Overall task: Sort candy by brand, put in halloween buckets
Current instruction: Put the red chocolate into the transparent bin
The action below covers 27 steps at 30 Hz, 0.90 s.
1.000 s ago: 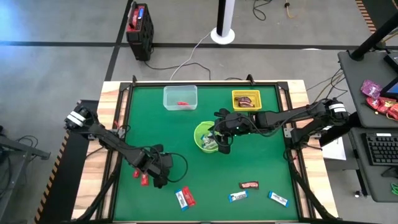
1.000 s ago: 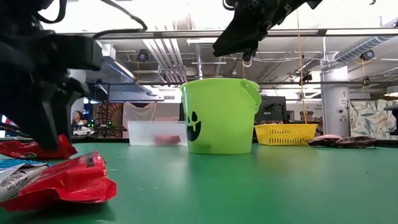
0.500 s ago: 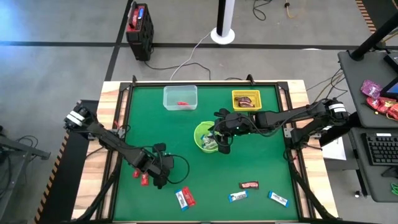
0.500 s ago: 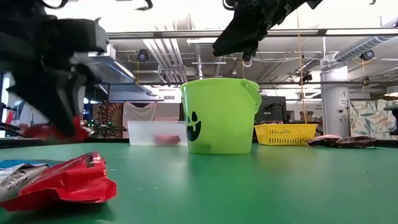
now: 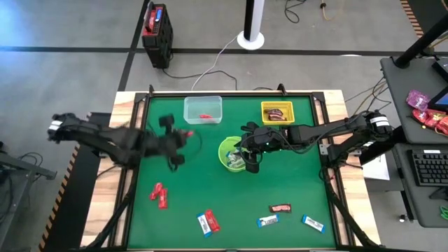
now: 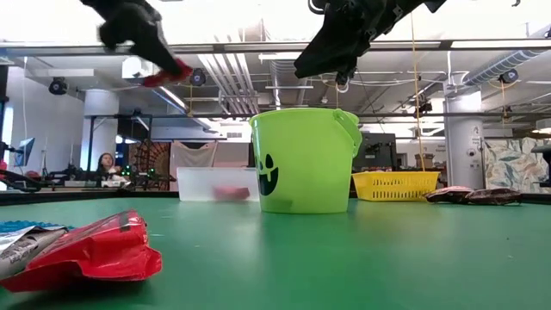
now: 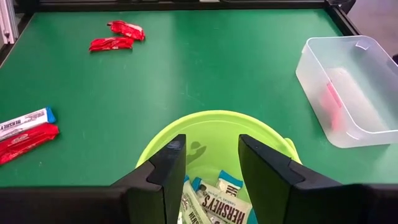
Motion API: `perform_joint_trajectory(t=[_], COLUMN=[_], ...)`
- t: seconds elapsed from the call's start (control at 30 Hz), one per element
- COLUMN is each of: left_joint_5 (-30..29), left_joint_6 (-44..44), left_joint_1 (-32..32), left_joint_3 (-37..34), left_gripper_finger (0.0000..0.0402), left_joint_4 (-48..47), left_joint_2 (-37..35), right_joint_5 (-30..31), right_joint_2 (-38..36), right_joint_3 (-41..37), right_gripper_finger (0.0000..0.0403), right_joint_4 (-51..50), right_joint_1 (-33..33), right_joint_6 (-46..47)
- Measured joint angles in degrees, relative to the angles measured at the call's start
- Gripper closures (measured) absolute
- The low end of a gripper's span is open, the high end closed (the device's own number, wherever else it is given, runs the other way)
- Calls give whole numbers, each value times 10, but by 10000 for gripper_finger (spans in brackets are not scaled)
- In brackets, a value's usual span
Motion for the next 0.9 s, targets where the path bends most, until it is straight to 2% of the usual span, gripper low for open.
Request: perform_joint_trajectory(t=[0.1,0.23,0.33,0.43,0.53,0.7,0.9], left_joint_5=[90,239,320,389,410,412,405], left_joint_6=[83,169,192,189,175,173,136], left_joint_1=[110,262,362,434,464,466,470], left_joint_3=[-8,-15,-18,-17,-8,2,13], left_gripper_finger=[399,399,399,399,399,391,332], left_joint_4=[73,148,199,243,247,248,245], left_joint_2=[-13,20,63,110,153,209,247], right_joint_5=[0,0,0,0,0,0,0], right_joint_2=[0,0,0,0,0,0,0], right_joint_3=[0,0,0,0,0,0,0], right_gripper_finger=[264,264,264,264,264,264,264], right_joint_4=[3,4,0,-4,-5,-6,-8], right_joint_1=[0,0,0,0,0,0,0], right_joint_6=[0,1,3,3,3,2,12])
